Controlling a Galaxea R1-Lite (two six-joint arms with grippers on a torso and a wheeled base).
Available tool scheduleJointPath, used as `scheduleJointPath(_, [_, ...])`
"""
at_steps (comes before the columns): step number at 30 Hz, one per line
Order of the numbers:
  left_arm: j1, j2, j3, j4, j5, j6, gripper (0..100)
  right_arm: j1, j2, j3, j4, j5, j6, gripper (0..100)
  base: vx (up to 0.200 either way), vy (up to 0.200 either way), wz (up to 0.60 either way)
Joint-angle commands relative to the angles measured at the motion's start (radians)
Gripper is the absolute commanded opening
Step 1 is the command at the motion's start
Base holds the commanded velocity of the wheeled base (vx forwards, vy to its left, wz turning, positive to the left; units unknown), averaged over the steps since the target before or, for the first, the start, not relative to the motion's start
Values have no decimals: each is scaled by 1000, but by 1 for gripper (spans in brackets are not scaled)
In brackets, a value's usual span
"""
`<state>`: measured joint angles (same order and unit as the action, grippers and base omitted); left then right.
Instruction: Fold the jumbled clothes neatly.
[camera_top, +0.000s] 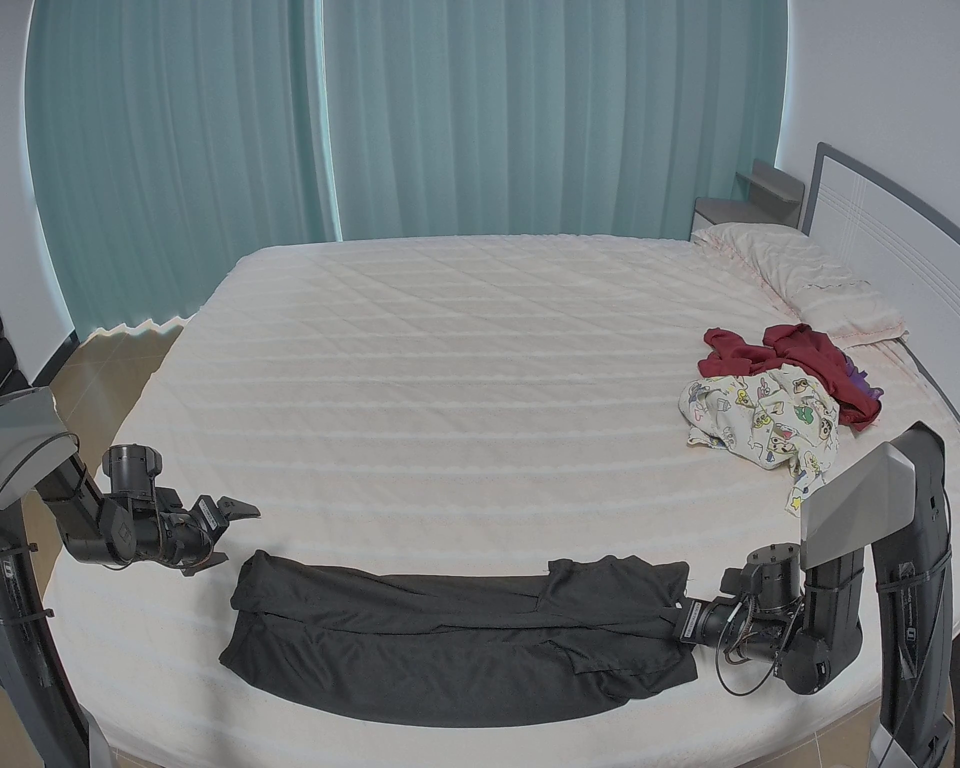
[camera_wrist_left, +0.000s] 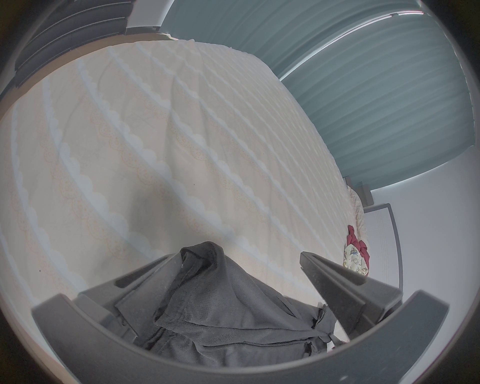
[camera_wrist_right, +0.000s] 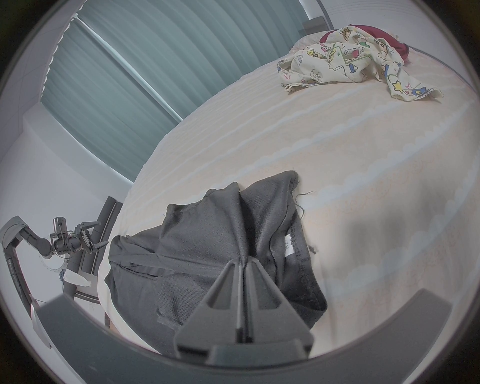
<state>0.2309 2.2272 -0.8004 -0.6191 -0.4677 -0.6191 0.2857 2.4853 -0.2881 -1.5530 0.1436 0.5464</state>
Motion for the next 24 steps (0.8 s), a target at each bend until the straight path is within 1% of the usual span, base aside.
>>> scheduleJointPath(1, [1,2,0,-1,1,-1,100,-3,3,1,-12,1,3,100,0,0,0])
scheduleJointPath(3, [1,0,4,-1,1,2,100,-5,-2,0,-12,1,1,100,0,0,0])
scheduleJointPath(5, [1,-8,13,1,3,4,100,-8,-11,-8,-12,-15,1,100,0,0,0])
scheduleJointPath(8, [1,-21,32,6,4,39,100,-13,-25,-14,-12,-41,7,100,0,0,0])
scheduleJointPath(10, [1,-44,72,25,4,137,100,-23,-39,-16,-12,-55,7,100,0,0,0])
scheduleJointPath(12, [1,-44,96,32,6,207,100,-25,-48,-14,-12,-55,9,100,0,0,0])
scheduleJointPath(13, [-24,-37,124,30,23,271,100,-22,-54,-10,-12,-55,9,100,0,0,0])
scheduleJointPath(15, [-33,-34,129,25,38,279,100,-19,-54,-10,-12,-55,9,100,0,0,0])
scheduleJointPath(18, [-54,-15,124,18,98,299,100,-14,-54,-10,-12,-55,9,100,0,0,0])
scheduleJointPath(20, [-56,-11,121,15,110,303,100,-14,-54,-10,-12,-55,9,100,0,0,0])
scheduleJointPath(21, [-68,37,104,-11,193,311,100,-10,-51,-13,-12,-55,7,100,0,0,0])
scheduleJointPath(24, [-84,68,96,-44,208,294,100,-10,-49,-14,-12,-55,9,100,0,0,0])
